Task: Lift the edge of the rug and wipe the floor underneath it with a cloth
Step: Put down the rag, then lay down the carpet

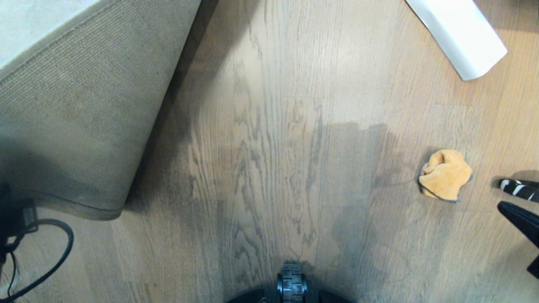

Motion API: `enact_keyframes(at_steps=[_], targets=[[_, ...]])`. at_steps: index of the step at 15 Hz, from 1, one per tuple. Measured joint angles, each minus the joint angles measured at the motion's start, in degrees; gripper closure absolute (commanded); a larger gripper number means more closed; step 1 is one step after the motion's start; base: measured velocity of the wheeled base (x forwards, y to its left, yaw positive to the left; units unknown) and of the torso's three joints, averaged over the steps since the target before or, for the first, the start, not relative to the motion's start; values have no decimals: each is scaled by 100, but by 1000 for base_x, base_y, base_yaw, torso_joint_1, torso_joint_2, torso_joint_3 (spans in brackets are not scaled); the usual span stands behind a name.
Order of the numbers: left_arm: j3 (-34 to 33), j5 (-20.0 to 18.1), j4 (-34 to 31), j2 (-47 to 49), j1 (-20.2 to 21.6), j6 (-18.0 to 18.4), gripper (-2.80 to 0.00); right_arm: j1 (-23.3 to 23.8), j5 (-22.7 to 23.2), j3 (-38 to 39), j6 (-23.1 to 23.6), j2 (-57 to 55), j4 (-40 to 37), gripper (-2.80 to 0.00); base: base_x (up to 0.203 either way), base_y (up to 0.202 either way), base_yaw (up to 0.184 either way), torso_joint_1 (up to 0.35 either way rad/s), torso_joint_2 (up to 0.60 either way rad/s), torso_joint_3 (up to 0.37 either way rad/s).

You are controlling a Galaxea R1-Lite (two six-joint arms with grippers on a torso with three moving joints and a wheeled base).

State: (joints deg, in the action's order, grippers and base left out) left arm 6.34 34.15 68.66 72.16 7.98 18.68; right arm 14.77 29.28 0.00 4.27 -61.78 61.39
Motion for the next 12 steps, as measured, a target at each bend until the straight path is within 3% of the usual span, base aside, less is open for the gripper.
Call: enact_keyframes(at_steps=[5,8,10,12], targets=[[-11,-1,-4,-9,2,-6,0,-1,371,-229,9,2240,-2705,0,0,0,0,0,0,0],[-20,2,-13,-24,4,-10,0,-22,314,-599,98,3575,-4822,0,0,0,0,0,0,0],[-45,38,-16,-50,6,-7,0,-30,-388,-580,364,4134,-5953,0,0,0,0,0,0,0],[-64,79,-16,-81,9,-7,0,-34,-1393,-402,496,4374,-6170,0,0,0,0,0,0,0]])
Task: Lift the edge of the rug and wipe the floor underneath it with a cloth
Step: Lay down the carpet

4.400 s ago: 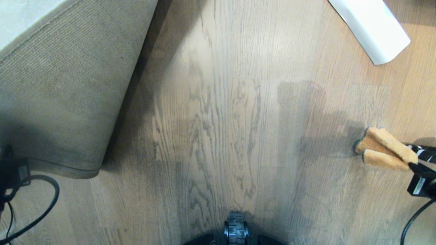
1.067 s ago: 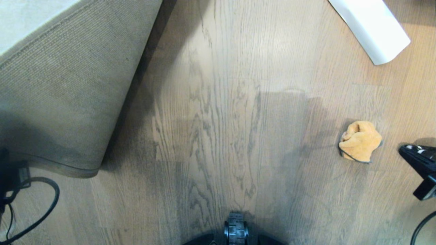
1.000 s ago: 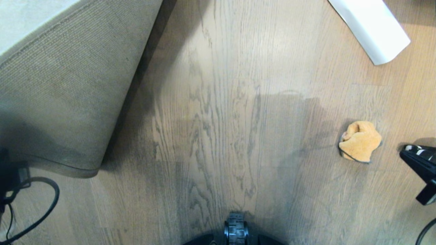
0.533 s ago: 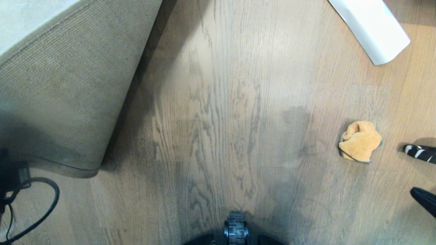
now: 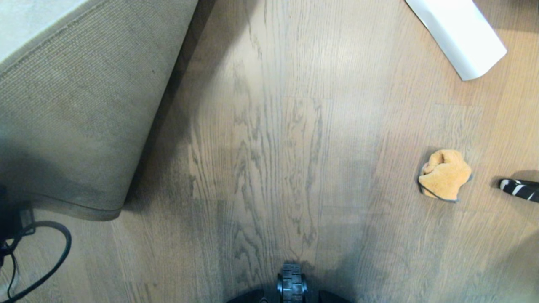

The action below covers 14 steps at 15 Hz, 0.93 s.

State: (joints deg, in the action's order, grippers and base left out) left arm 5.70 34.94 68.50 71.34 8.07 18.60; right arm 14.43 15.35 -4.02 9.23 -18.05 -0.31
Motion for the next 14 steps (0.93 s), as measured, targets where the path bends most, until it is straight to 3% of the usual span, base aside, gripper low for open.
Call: enact_keyframes(at_steps=[3,14], targets=[[-34,1,-1,-26,0,0,0,-2,-1364,324,-156,140,59,0,0,0,0,0,0,0],[-104,0,-6,-37,-9,0,0,-2,-1494,402,-518,200,80,0,0,0,0,0,0,0]])
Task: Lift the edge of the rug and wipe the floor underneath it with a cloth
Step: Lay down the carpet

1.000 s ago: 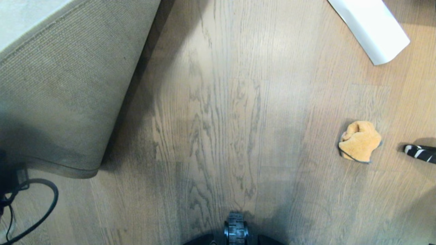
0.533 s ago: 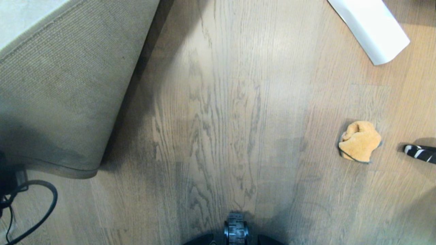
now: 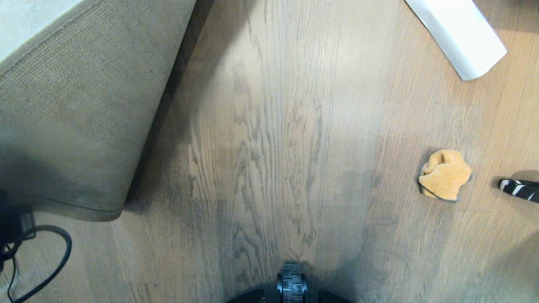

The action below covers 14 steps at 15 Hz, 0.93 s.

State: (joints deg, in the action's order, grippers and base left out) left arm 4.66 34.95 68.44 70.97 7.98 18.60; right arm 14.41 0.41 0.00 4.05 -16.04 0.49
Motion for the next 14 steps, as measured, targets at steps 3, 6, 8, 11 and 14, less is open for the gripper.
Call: enact_keyframes(at_steps=[3,6,8,11,14], targets=[[0,-1,6,0,-7,0,0,-90,0,0,0,-2,73,0,0,0,0,0,0,0],[5,-3,5,2,-9,2,0,-325,14,0,-15,-7,268,0,0,0,0,0,0,0],[11,-3,5,2,-9,0,0,-475,16,0,-24,-10,269,0,0,0,0,0,0,0],[18,-6,5,5,-11,2,0,-672,19,0,-26,-19,273,0,0,0,0,0,0,0],[24,-8,11,11,-11,2,0,-977,19,0,-28,-29,274,0,0,0,0,0,0,0]])
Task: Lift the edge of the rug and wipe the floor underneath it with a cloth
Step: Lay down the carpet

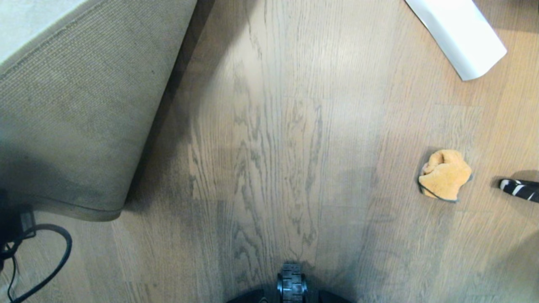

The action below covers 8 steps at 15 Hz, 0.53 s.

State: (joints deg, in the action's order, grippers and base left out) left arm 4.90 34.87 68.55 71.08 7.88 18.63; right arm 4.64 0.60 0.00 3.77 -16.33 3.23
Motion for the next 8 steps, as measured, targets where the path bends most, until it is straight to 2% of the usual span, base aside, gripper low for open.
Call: enact_keyframes(at_steps=[3,8], targets=[[-28,0,-6,6,0,0,0,-199,0,0,-3,227,-3,0,0,0,0,0,0,0],[-33,-2,-5,9,0,-2,0,-406,-7,0,-19,1275,-21,0,0,0,0,0,0,0]])
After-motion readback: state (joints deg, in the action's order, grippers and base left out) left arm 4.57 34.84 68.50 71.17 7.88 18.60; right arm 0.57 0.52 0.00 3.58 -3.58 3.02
